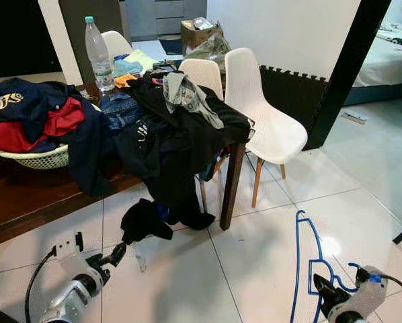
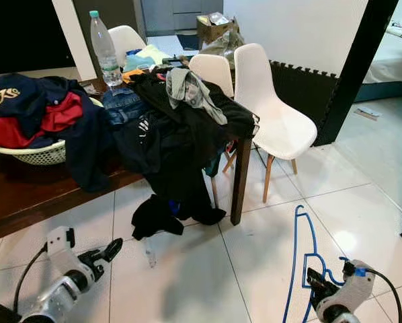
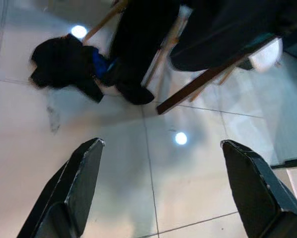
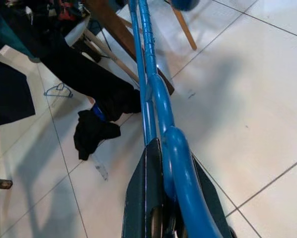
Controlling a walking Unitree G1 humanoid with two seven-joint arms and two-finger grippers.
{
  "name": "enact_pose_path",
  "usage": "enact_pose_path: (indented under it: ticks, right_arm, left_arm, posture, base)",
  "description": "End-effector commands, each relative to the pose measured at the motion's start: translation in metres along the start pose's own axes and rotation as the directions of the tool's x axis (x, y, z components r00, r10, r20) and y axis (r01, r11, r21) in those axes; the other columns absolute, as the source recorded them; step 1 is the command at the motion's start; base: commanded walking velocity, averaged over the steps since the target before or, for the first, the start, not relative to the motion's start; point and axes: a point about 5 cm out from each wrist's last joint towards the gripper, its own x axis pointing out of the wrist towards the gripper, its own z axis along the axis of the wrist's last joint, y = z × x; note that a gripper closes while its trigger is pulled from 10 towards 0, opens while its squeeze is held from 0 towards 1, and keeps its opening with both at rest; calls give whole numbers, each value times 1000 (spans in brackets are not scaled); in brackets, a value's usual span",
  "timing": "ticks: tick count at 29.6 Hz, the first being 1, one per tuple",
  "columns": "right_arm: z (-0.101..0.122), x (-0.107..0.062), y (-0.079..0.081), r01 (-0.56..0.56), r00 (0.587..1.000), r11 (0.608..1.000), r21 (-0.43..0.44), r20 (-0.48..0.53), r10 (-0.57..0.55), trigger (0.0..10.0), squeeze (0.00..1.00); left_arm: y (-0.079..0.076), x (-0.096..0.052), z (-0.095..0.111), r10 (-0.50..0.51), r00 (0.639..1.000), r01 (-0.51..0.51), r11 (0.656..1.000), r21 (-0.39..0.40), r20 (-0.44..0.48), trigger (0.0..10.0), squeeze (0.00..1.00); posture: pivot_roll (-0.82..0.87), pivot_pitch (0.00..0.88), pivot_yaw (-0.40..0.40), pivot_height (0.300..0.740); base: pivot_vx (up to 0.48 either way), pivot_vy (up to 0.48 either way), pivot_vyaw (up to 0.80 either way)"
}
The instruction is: Hang hanger
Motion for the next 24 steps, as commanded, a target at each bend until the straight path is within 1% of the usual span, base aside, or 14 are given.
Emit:
enact_pose_path:
  ticks: [1,3,8,9,24]
  right_arm:
    - [-2,-2,0,-3,1000,1000,9,4,3,10000,0]
    - [-2,-6,-1,-5,1000,1000,11,7,5,10000,0]
    - [-4,-8,-2,-9,1000,1000,15,0,9,10000,0]
    - [-4,-10,-2,-13,1000,1000,16,-5,13,10000,0]
    - [-2,-13,-4,-16,1000,1000,15,-12,16,10000,0]
  left_arm:
    - [-3,-1,-4,-18,1000,18,1000,13,-20,10000,0]
    - [-7,-3,-3,-41,999,41,999,21,-6,10000,0]
    - [-12,-4,-2,-60,998,60,998,31,0,10000,0]
    - [-15,-5,-2,-72,997,72,997,36,1,10000,0]
    - [-26,-12,0,-79,997,79,996,35,2,10000,0]
  posture:
    - [71,111,8,740]
    - [68,118,8,740]
    - [70,119,5,740]
    - [70,121,3,740]
    - [71,134,-1,740]
  base:
    - [0,0,0]
    - [0,0,0]
    - [0,0,0]
    - [0,0,0]
    - [0,0,0]
